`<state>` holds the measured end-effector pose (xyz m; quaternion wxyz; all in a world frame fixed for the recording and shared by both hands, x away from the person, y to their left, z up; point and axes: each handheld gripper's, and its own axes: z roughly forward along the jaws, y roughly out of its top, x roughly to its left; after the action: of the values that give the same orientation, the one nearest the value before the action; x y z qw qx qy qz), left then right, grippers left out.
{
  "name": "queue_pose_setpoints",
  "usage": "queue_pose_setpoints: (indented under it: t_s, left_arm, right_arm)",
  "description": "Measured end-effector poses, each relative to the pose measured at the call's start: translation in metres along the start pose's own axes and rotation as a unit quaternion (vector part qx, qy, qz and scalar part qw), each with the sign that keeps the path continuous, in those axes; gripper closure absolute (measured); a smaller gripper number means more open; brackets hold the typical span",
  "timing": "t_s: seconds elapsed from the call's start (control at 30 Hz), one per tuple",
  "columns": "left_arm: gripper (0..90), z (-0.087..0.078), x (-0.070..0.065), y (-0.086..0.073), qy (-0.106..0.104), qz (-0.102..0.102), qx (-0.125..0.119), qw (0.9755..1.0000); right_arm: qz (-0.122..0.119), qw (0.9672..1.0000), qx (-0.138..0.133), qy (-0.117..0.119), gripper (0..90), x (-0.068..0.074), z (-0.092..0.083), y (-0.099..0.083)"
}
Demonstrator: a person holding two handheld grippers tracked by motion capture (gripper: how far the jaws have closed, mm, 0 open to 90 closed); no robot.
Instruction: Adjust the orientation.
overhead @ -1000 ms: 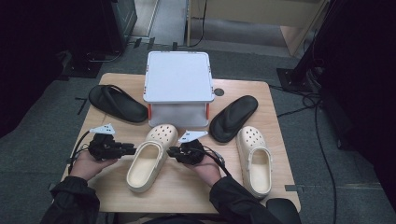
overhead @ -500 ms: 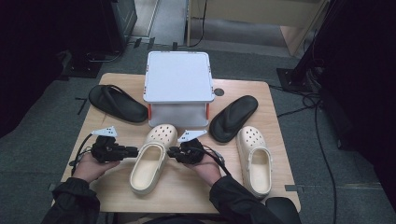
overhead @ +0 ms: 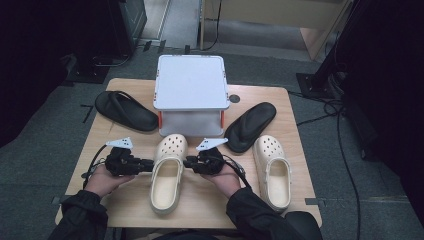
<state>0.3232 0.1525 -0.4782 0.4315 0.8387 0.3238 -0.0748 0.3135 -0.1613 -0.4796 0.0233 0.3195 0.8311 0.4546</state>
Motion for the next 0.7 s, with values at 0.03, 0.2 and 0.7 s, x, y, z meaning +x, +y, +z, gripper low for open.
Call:
queue_pose_setpoints:
  t_s: [0.03,0.2,0.7]
  left_arm:
    - [69.1,0.0,0.001,0.0,0.003,0.0,-0.001,1.0]
    - [65.1,-0.004,0.005,0.0,0.009,-0.011,-0.017,0.9998]
    - [61.2,-0.023,0.015,0.024,0.035,-0.015,-0.071,0.9968]
  right_arm:
    - [-0.003,1.0,-0.004,0.0,72.7,0.0,-0.001,0.001]
    - [-0.011,0.9998,-0.017,-0.009,69.7,0.0,-0.012,0.008]
    - [-0.024,0.9988,-0.031,0.028,62.1,0.023,-0.032,0.026]
